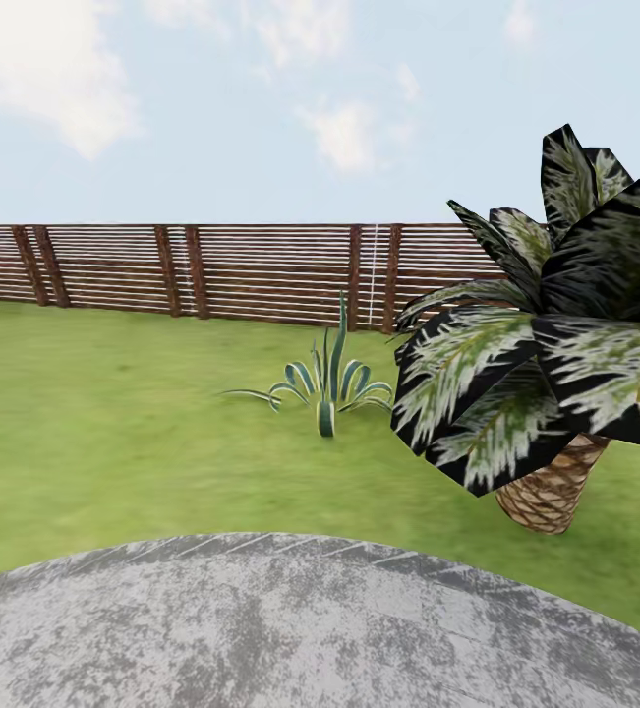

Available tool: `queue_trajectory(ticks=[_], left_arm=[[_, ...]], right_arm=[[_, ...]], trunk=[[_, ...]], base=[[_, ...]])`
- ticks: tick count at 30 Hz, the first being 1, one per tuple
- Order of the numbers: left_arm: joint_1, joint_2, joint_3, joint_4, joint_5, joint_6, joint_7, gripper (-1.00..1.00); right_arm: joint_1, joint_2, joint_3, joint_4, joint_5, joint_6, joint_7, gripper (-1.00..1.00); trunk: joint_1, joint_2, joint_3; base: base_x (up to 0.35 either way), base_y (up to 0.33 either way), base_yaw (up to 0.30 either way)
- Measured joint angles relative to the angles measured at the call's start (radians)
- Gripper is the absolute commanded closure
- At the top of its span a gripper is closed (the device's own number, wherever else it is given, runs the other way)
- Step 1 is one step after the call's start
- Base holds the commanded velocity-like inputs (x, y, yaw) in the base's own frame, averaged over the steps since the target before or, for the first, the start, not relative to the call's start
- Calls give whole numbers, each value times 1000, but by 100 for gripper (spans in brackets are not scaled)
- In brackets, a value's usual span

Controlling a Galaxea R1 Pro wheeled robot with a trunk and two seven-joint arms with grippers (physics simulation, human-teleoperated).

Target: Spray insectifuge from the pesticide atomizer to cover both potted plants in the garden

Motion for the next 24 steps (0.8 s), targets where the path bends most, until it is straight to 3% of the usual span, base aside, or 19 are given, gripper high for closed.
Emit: queue_trajectory(ticks=[6, 18, 24], left_arm=[[0, -1, -1, -10, 2, -1, -2, -100], [-3, 0, -5, -28, 3, -25, -1, -100], [-7, 11, -3, -63, 5, -58, 1, -100]], right_arm=[[-16, 33, 2, -34, 2, -10, 0, -100], [-18, 23, 2, -60, 1, -42, -2, -100], [-18, -8, -1, -94, 1, -76, -3, -100]], trunk=[[0, 0, 0], [0, 0, 0], [0, 0, 1]], base=[[0, 0, 0], [0, 0, 0], [0, 0, 0]])
